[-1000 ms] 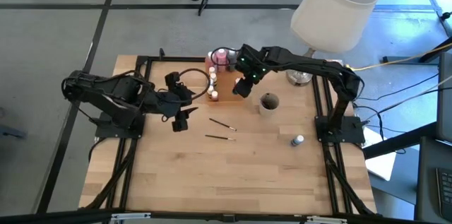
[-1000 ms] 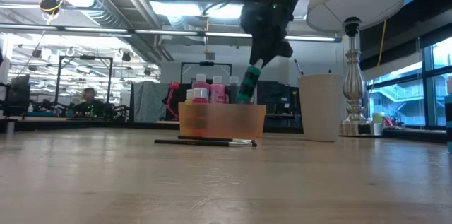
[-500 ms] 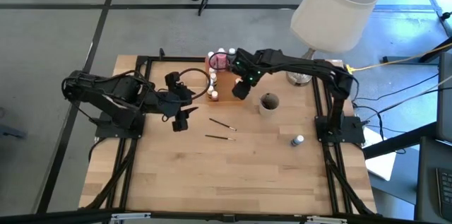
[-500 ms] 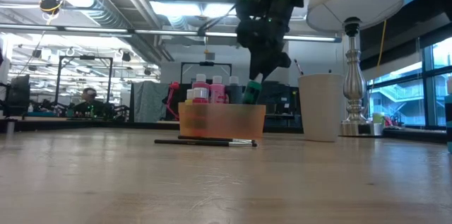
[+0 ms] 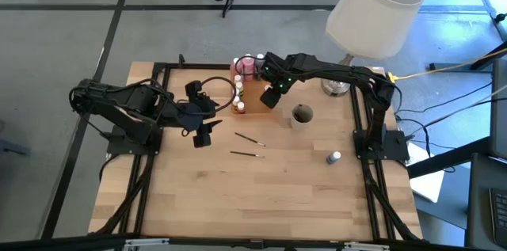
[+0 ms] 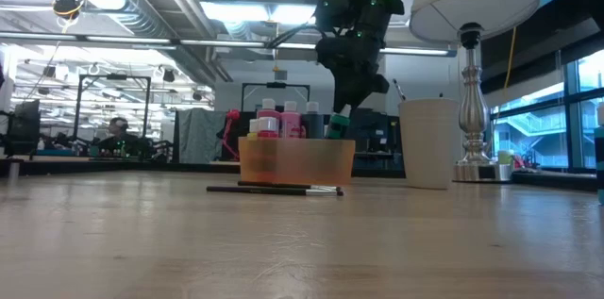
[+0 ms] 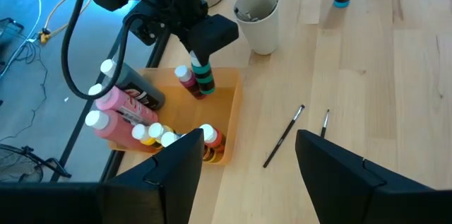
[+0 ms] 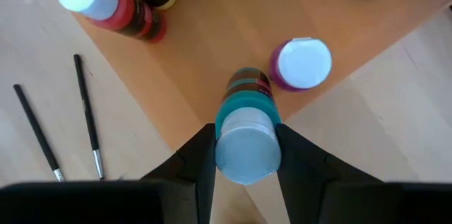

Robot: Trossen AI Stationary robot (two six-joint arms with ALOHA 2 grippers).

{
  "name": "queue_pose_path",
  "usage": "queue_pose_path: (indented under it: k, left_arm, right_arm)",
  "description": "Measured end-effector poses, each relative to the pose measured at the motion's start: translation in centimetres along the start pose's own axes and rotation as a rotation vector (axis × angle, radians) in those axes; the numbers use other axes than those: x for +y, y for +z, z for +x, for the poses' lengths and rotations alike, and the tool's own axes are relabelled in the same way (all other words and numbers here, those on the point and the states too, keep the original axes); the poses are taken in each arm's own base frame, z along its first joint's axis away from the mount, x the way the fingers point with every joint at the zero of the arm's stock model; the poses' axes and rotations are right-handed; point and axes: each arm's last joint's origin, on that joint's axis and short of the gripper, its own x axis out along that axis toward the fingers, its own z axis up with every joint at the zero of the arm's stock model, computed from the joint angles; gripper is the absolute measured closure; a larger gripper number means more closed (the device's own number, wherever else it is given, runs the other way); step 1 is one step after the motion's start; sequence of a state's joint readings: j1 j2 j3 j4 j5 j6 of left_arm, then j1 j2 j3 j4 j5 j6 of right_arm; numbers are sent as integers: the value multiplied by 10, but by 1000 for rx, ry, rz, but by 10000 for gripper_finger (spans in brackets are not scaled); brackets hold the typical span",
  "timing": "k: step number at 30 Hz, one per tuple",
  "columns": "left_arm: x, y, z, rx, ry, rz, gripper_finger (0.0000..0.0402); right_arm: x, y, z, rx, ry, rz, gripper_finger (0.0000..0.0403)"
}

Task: Pick & Place Paint Supplies
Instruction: Put the green paint bottle into the orange bin

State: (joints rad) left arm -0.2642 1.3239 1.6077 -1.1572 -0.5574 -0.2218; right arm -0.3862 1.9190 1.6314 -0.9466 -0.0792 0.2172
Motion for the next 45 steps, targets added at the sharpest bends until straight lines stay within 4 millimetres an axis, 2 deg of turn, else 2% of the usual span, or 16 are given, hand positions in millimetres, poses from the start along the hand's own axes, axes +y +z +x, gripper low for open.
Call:
queue_pose_path:
  k: [26, 35, 45]
  left_arm:
    - [0, 0, 0, 0, 0, 9, 180]
    - [0, 0, 0, 0, -1, 9, 180]
    - [0, -3, 0, 26, 4, 26, 180]
  right_arm:
    - [-5, 1, 15, 39, -10, -1, 284]
    - [-6, 2, 35, 87, -8, 2, 284]
    - [-7, 2, 36, 81, 4, -6, 284]
